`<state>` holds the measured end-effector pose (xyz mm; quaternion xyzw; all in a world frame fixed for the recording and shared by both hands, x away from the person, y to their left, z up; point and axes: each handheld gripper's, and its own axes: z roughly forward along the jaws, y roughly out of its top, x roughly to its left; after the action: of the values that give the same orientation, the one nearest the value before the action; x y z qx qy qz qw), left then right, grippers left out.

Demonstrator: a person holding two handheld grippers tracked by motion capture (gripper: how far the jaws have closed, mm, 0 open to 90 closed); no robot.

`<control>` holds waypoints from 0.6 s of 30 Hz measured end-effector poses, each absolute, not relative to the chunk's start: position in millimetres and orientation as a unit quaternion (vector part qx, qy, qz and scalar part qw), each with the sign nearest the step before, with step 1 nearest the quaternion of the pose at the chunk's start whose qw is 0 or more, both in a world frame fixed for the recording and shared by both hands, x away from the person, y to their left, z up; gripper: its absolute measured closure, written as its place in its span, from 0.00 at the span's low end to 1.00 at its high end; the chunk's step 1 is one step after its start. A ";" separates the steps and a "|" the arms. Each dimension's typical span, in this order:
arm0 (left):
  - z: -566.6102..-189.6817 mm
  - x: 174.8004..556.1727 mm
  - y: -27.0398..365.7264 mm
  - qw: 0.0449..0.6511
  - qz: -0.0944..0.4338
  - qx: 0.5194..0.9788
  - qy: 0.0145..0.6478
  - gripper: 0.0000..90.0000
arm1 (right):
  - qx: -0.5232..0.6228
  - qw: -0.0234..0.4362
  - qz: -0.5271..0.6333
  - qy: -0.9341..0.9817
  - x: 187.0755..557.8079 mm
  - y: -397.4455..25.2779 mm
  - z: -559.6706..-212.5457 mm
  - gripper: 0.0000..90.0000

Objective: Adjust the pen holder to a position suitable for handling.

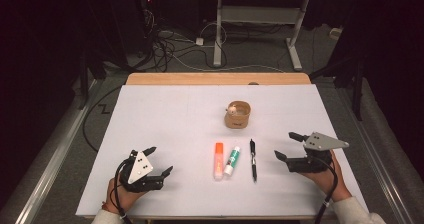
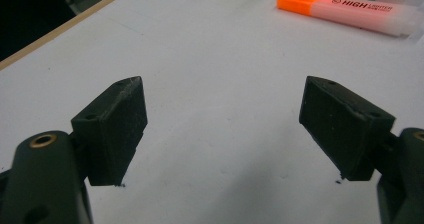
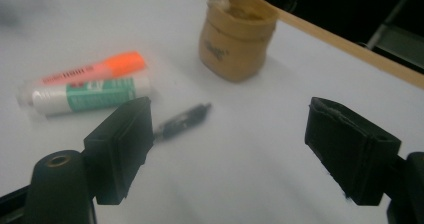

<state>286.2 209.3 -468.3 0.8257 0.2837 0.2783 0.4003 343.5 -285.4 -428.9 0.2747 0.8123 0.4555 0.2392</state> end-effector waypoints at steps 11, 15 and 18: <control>-470.9 288.3 211.1 0.400 0.271 0.828 0.284 0.21 | 0.203 0.212 0.432 0.853 397.4 -226.2 -399.9 0.28; -470.9 284.7 213.1 0.397 0.273 0.828 0.287 0.21 | 0.189 0.201 0.415 0.867 415.2 -207.8 -395.5 0.33; -470.8 284.6 214.1 0.398 0.274 0.826 0.291 0.21 | 0.184 0.198 0.401 0.876 427.6 -194.7 -394.4 0.37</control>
<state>284.6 214.1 -470.8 0.8256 0.2911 0.2739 0.3982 427.6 -194.7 -394.4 0.1839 0.8755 0.4006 0.1978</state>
